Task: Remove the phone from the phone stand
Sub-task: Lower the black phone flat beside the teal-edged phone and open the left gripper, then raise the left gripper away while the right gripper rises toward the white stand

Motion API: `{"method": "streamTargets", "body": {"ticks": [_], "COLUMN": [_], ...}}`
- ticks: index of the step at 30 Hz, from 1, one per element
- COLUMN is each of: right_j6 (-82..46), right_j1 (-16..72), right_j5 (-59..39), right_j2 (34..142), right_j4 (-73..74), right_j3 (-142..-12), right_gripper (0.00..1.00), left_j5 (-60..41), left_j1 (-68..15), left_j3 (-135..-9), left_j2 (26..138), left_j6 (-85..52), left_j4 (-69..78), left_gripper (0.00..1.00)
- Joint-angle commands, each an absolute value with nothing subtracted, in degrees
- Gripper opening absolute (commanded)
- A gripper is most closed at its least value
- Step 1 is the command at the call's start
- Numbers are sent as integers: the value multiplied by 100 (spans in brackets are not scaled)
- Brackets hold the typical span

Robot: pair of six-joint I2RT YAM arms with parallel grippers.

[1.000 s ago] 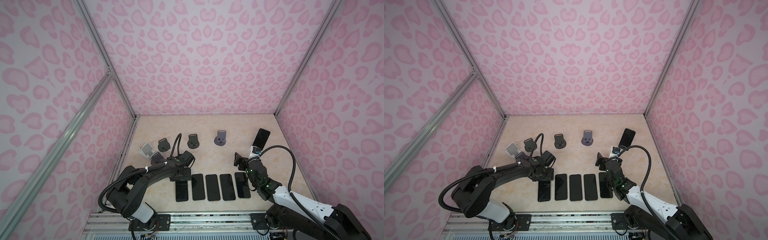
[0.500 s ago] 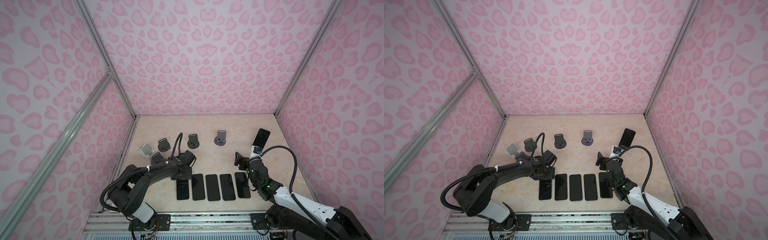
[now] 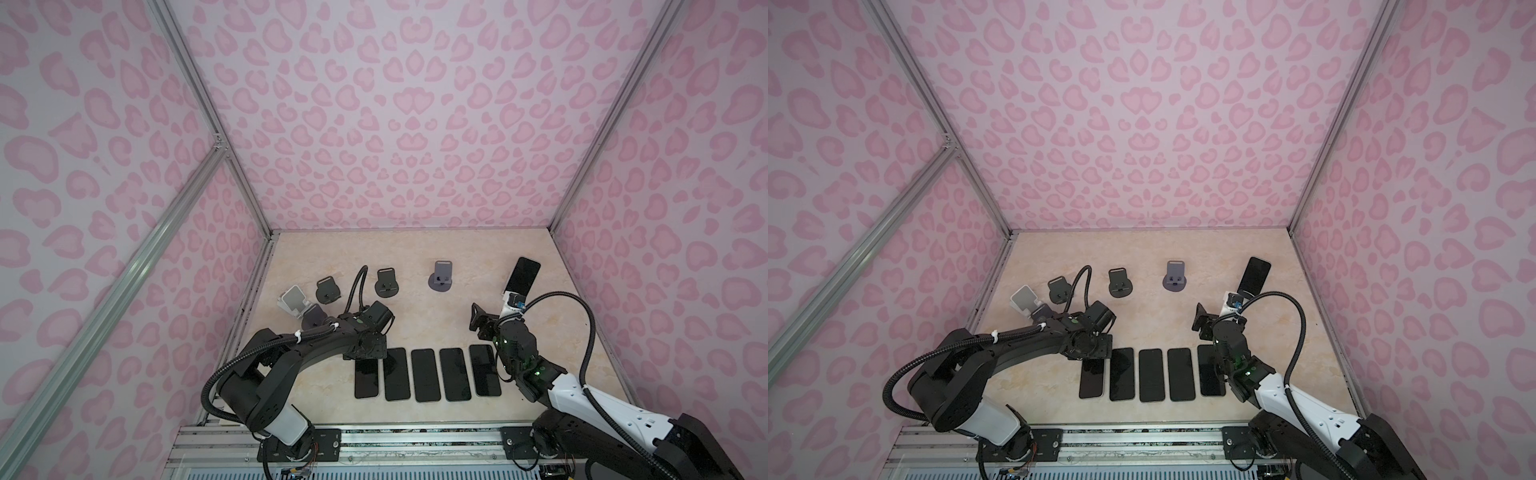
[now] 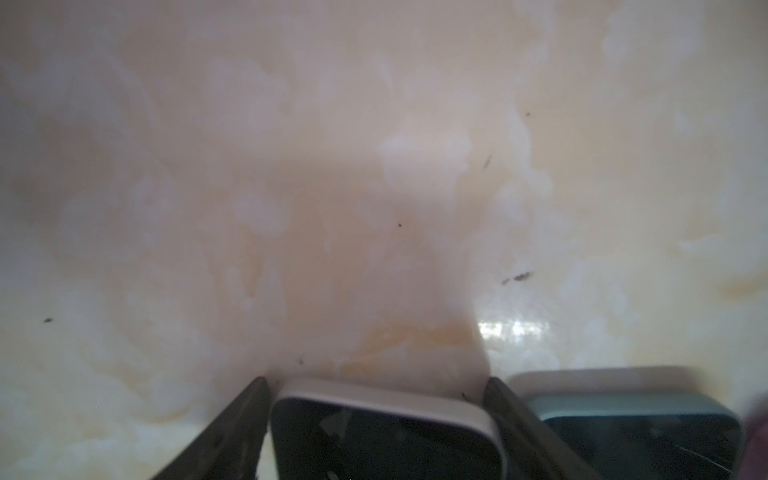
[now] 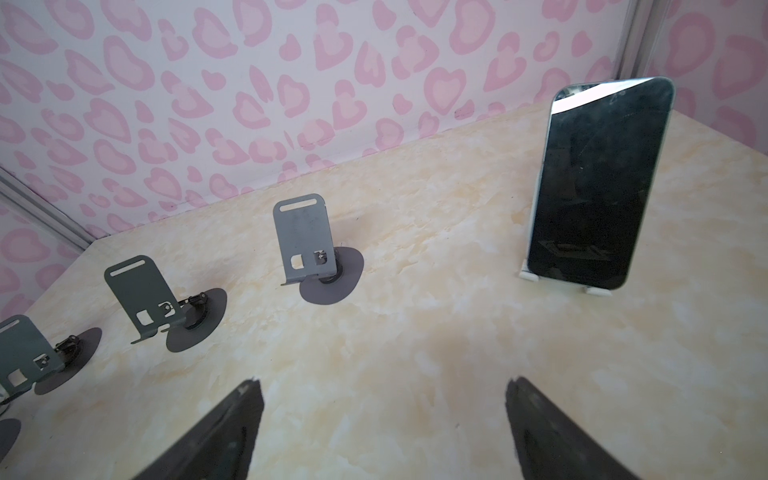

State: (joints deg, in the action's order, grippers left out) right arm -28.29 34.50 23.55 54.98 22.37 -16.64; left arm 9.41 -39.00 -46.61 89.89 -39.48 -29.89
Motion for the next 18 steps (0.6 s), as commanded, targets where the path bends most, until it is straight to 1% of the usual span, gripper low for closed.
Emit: {"method": "streamTargets", "body": {"ticks": [1, 7, 10, 14, 18], "right_j6": [-2839, -2823, -2828, -2830, -2822], "right_j1": [3446, 3451, 3447, 3452, 3452], "right_j5": [2396, 2382, 2418, 2422, 2403], "right_j2": [5526, 5532, 5503, 5524, 5595], "right_j4": [2218, 2215, 2188, 2197, 2223], "right_j3": [-1634, -1666, -1644, -1645, -1665], "right_gripper": [94, 94, 94, 94, 94], "left_j5": [925, 888, 879, 911, 1031], "left_j1": [-3902, -3918, -3918, -3915, -3917], "left_j3": [-4657, -4740, -4859, -5049, -5165], "left_j2": [8932, 8751, 8524, 8200, 8063], "left_j6": [-4000, -3960, -3907, -3838, -3837], "left_j4": [-3149, -3271, -3440, -3635, -3790], "left_gripper": [81, 83, 86, 94, 96]}}
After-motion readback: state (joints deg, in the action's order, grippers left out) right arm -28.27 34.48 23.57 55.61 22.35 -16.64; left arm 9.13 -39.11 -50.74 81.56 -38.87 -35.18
